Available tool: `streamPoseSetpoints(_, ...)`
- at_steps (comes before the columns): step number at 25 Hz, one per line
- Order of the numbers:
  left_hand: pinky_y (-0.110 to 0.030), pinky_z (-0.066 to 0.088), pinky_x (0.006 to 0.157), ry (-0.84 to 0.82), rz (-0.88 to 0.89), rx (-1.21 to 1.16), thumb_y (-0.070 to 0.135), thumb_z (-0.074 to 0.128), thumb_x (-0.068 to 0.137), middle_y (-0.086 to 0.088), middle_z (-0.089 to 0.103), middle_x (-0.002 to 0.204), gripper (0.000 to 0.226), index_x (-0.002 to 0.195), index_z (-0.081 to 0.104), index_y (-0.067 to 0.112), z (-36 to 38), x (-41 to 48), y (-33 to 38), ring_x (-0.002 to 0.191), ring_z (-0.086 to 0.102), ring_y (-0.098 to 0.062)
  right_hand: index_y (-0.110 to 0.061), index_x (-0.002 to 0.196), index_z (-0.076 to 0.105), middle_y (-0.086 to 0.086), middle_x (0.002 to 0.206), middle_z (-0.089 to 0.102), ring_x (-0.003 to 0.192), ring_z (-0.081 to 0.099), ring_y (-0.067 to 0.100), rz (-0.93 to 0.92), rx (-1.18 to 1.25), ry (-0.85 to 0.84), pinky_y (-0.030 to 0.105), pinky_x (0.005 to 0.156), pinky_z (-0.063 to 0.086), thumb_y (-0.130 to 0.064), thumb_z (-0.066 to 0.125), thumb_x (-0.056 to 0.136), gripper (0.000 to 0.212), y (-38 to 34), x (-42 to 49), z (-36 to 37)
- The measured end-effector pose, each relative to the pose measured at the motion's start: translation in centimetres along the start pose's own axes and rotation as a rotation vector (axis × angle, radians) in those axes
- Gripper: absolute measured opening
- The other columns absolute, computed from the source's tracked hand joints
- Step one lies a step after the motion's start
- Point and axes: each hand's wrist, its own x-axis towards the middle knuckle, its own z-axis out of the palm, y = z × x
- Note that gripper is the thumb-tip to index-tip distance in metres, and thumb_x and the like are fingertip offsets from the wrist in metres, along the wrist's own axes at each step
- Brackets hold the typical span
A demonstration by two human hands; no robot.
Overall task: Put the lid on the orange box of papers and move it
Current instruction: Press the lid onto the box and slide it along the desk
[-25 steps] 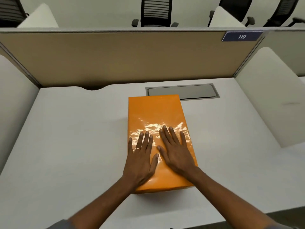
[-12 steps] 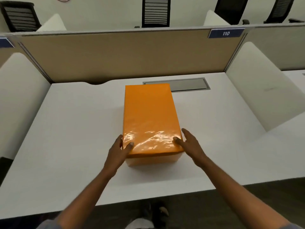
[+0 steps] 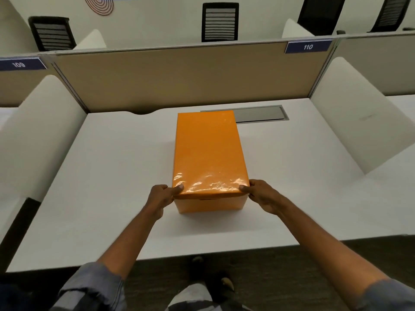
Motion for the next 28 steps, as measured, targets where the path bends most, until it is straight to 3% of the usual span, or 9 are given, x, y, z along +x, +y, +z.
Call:
streamPoseSetpoints(3,-0.043,0.053,0.095,-0.045,0.011,0.031,0.016,0.079,0.085,-0.015,0.066,0.110,0.048,0.124,0.064,-0.006,0.2,0.4,0.4,0.107,0.062,-0.032,-0.002,0.122,0.063,0.019,0.133,0.066,0.119,0.062,0.028,0.016,0.005,0.021,0.039,0.114,0.043,-0.008,0.066,0.095,0.028,-0.2,0.1,0.0)
streamPoseSetpoints(5,-0.040,0.053,0.093,-0.043,-0.015,0.036,0.010,0.080,0.083,-0.015,0.067,0.112,0.051,0.128,0.062,-0.007,0.0,0.6,0.9,0.107,0.063,-0.032,0.002,0.124,0.063,0.020,0.132,0.066,0.110,0.062,0.025,0.035,-0.009,0.040,0.036,0.105,0.047,-0.006,0.069,0.092,0.033,-0.5,0.3,-0.1)
streamPoseSetpoints(10,-0.043,0.054,0.099,-0.024,-0.021,0.061,0.007,0.081,0.081,-0.021,0.068,0.121,0.054,0.129,0.062,-0.007,-0.1,0.3,0.6,0.116,0.064,-0.037,0.000,0.123,0.066,0.019,0.127,0.069,0.113,0.064,0.028,0.056,-0.041,0.087,0.037,0.102,0.049,-0.003,0.074,0.088,0.036,-0.5,0.8,-0.4)
streamPoseSetpoints(12,-0.043,0.054,0.098,-0.007,-0.002,0.076,0.008,0.080,0.082,-0.020,0.070,0.121,0.052,0.129,0.063,-0.006,-0.2,-0.4,-0.2,0.111,0.065,-0.034,0.000,0.128,0.065,0.016,0.123,0.071,0.112,0.065,0.028,0.041,-0.053,0.088,0.033,0.094,0.051,-0.004,0.075,0.087,0.042,-0.4,0.7,-0.3)
streamPoseSetpoints(15,-0.039,0.056,0.091,0.022,0.030,0.082,0.011,0.080,0.082,-0.016,0.071,0.118,0.051,0.129,0.064,-0.002,-1.3,-0.9,-0.6,0.101,0.066,-0.028,-0.001,0.129,0.065,0.009,0.111,0.073,0.095,0.067,0.017,-0.008,-0.065,0.076,0.024,0.075,0.053,-0.006,0.076,0.087,0.044,-0.7,0.6,0.6)
streamPoseSetpoints(17,-0.033,0.057,0.082,0.030,0.060,0.087,0.012,0.082,0.081,-0.012,0.071,0.113,0.053,0.129,0.064,-0.001,-2.7,-0.8,-0.1,0.097,0.067,-0.025,-0.002,0.130,0.064,0.005,0.106,0.073,0.093,0.067,0.013,-0.038,-0.063,0.061,0.022,0.071,0.052,-0.008,0.076,0.087,0.045,-1.4,0.6,1.7)
streamPoseSetpoints(20,-0.021,0.054,0.067,0.057,0.121,0.095,0.014,0.083,0.080,-0.005,0.072,0.104,0.053,0.129,0.066,0.002,-5.6,-0.5,1.1,0.087,0.069,-0.014,-0.001,0.131,0.064,0.005,0.107,0.073,0.097,0.068,0.018,-0.076,-0.047,0.037,0.025,0.079,0.055,-0.006,0.075,0.088,0.045,-2.8,0.8,4.3)
streamPoseSetpoints(23,-0.018,0.052,0.063,0.075,0.175,0.093,0.014,0.083,0.080,0.003,0.073,0.096,0.053,0.129,0.066,0.003,-9.2,0.3,2.5,0.083,0.068,-0.007,-0.001,0.132,0.062,0.008,0.113,0.071,0.105,0.066,0.025,-0.121,-0.023,0.033,0.034,0.094,0.053,-0.004,0.073,0.089,0.045,-4.6,1.3,8.1)
streamPoseSetpoints(28,-0.039,0.057,0.091,0.172,0.297,0.097,0.018,0.082,0.082,-0.012,0.068,0.128,0.058,0.135,0.061,0.005,-16.8,3.0,5.5,0.109,0.066,-0.025,-0.002,0.136,0.060,0.007,0.114,0.070,0.104,0.066,0.023,-0.200,0.016,0.012,0.035,0.093,0.052,-0.007,0.072,0.090,0.048,-8.7,3.9,16.4)
